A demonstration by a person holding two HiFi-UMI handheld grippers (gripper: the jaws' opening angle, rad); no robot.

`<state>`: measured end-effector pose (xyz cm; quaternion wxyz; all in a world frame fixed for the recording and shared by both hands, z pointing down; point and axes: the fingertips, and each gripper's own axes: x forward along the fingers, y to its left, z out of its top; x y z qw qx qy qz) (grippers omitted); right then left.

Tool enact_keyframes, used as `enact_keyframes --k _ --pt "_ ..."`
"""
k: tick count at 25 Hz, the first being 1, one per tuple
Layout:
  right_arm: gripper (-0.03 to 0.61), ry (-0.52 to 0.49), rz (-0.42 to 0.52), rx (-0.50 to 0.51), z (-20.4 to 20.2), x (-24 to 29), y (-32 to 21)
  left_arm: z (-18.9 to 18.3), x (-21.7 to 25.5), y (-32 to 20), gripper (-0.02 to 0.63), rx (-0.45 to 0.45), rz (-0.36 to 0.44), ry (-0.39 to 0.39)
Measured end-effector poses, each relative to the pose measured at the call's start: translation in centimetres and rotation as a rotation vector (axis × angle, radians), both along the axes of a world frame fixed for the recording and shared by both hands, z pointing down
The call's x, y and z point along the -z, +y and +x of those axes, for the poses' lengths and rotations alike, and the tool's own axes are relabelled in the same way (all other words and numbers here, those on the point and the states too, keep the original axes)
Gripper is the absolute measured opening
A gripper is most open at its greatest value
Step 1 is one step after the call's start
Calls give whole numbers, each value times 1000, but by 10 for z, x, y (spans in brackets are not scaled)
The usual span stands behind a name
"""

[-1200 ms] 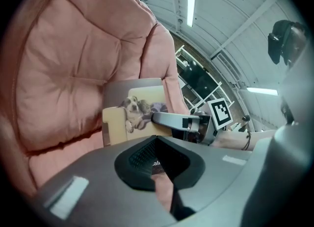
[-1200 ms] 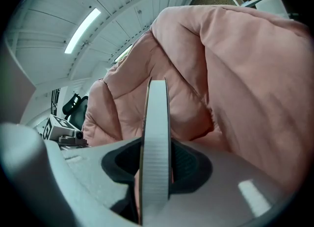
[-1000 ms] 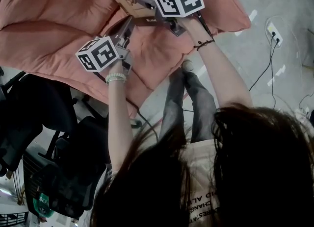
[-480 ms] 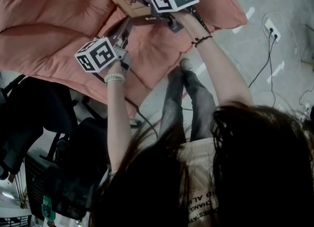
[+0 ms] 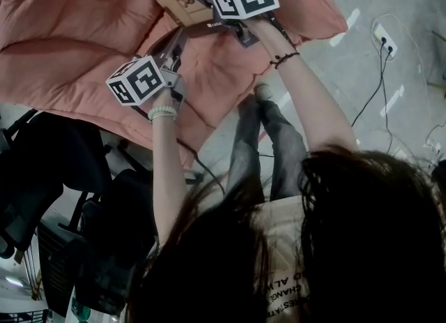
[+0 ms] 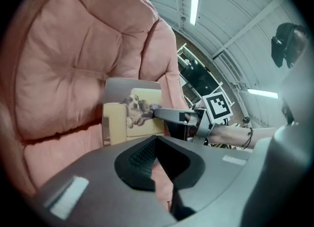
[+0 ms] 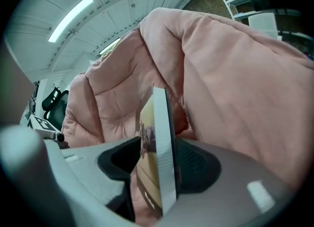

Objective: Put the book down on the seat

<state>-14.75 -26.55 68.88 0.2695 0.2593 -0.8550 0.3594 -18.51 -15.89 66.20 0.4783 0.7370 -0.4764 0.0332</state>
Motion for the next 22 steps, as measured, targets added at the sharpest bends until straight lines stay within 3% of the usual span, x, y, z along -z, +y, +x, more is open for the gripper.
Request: enact_keyframes --k 15,22 --pt "221 43 15 -49 17 2 5 6 8 5 -9 -13 12 7" --pt "221 -70 -38 -53 22 30 24 13 29 10 -9 -1 51 0"
